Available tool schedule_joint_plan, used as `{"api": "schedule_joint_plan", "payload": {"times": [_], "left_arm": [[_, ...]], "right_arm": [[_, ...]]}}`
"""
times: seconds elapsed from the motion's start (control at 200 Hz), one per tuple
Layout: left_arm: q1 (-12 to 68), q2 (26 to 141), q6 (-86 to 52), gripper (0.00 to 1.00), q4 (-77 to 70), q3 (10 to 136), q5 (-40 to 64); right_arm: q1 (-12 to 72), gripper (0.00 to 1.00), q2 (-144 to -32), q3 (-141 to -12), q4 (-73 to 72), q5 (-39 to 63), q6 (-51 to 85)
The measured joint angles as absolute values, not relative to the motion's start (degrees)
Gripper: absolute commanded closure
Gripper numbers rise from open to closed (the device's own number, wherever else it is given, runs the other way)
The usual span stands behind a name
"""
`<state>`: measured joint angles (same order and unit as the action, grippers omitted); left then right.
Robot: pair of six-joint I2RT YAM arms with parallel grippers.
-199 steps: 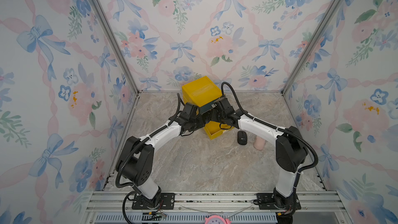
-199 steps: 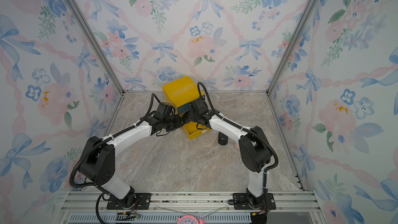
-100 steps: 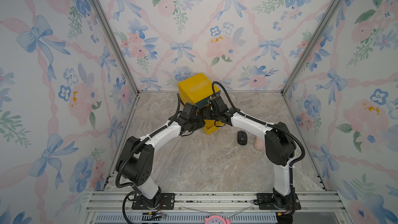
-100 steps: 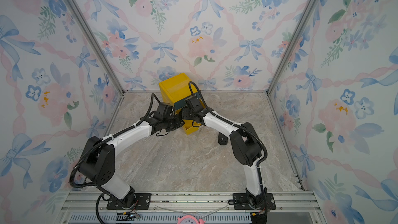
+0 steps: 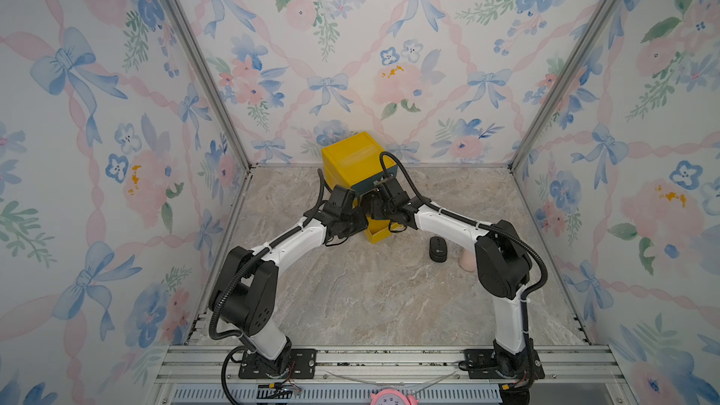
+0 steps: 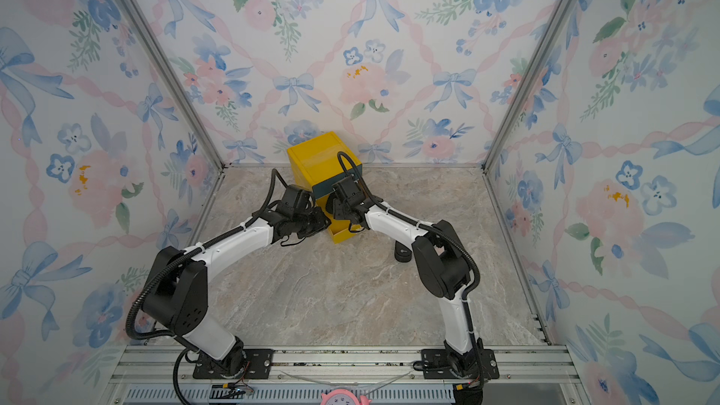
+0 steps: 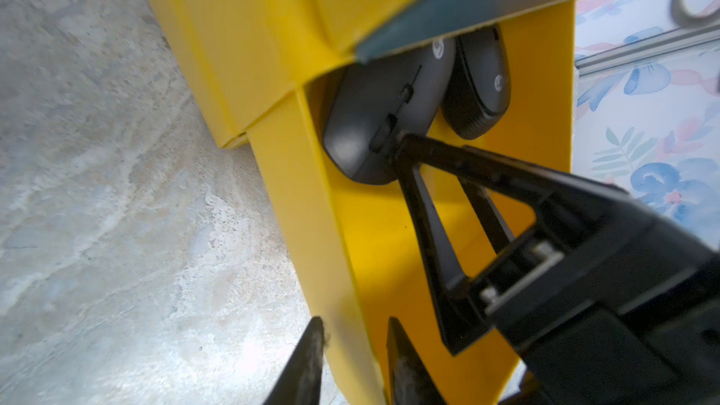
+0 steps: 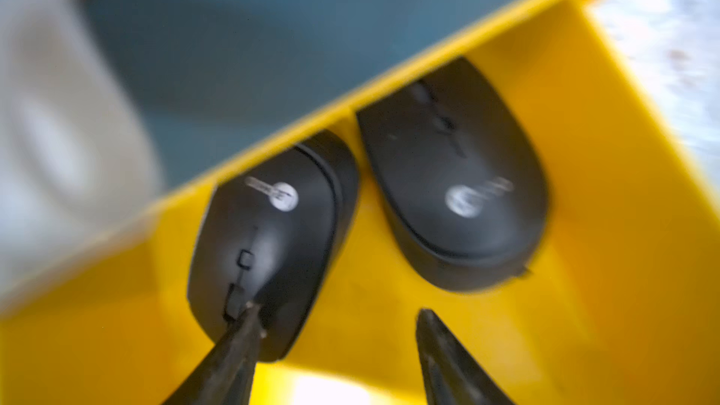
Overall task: Take the mice out of the drawer
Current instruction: Pick up the mouse from the drawer.
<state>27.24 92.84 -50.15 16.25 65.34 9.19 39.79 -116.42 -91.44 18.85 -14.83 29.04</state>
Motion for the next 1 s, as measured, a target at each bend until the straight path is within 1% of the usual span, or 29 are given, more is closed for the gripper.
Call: {"api": "schedule_joint_plan", "payload": {"times": [0.075, 0.175, 0.405, 0.71, 0.815, 1.005], "left_arm": [[27.0, 91.8, -50.2, 0.7, 16.3, 65.1, 8.9], [26.6, 90.7, -50.2, 0.7, 16.3, 65.1, 8.8], [26.6, 90.3, -50.2, 0.7, 16.4, 65.1, 8.8], [26.6, 90.3, -50.2, 0.7, 16.4, 65.1, 8.8], [26.6, 90.3, -50.2, 0.69, 16.4, 65.1, 8.8], [26.5, 90.3, -50.3, 0.7, 16.4, 65.0, 8.8]], "right_arm": [[39.7, 0.36, -114.4, -89.2, 20.0, -15.8, 28.9], [39.7, 0.35, -113.4, -89.3, 20.9, -14.5, 27.7], [39.8, 0.27, -113.5, -91.9, 20.9, -9.6, 24.5], [39.8, 0.19, -119.3, -100.4, 21.4, -7.3, 20.7], [39.9, 0.19, -121.4, -103.0, 21.4, -7.7, 19.9], [39.9, 0.24, -122.7, -104.0, 21.5, -10.0, 19.4]]}}
